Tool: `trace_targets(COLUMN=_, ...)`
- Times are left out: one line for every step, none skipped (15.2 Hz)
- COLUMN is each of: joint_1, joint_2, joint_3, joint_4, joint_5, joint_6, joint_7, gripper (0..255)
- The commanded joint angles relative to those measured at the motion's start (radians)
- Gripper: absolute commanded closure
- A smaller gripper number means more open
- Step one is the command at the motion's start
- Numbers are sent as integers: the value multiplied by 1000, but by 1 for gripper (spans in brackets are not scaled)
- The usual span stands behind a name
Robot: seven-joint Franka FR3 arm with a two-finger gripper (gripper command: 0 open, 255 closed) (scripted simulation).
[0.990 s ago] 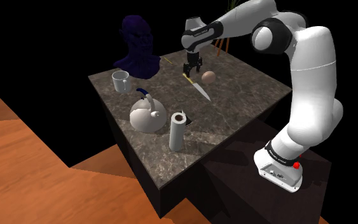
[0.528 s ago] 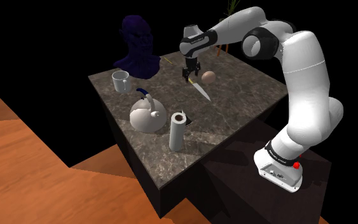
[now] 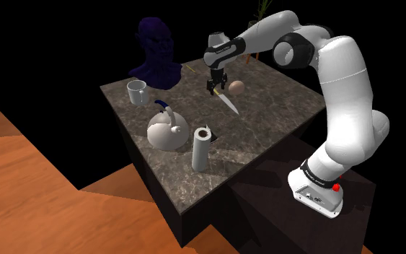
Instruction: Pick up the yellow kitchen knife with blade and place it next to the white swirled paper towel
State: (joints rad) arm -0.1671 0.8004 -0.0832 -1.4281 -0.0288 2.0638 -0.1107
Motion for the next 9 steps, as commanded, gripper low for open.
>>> trace_targets(joint_1=0, joint_2=0, joint_3=0, joint_4=0, joint_5=0, joint_6=0, joint_7=0, gripper=0)
trace_targets(joint_1=0, joint_2=0, joint_3=0, joint_4=0, joint_5=0, joint_6=0, joint_7=0, gripper=0)
trace_targets(joint_1=0, joint_2=0, joint_3=0, joint_4=0, joint_5=0, joint_6=0, joint_7=0, gripper=255)
trace_targets(joint_1=0, joint_2=0, joint_3=0, joint_4=0, joint_5=0, joint_6=0, joint_7=0, gripper=255)
trace_targets(joint_1=0, joint_2=0, joint_3=0, joint_4=0, joint_5=0, joint_6=0, joint_7=0, gripper=255)
trace_targets(joint_1=0, joint_2=0, joint_3=0, joint_4=0, joint_5=0, joint_6=0, joint_7=0, gripper=255)
trace_targets(joint_1=0, joint_2=0, joint_3=0, joint_4=0, joint_5=0, joint_6=0, joint_7=0, gripper=255)
trace_targets(joint_1=0, joint_2=0, joint_3=0, joint_4=-1, joint_5=0, joint_6=0, joint_7=0, gripper=255)
trace_targets(joint_1=0, joint_2=-1, joint_3=0, joint_4=-1, joint_5=0, joint_6=0, joint_7=0, gripper=255)
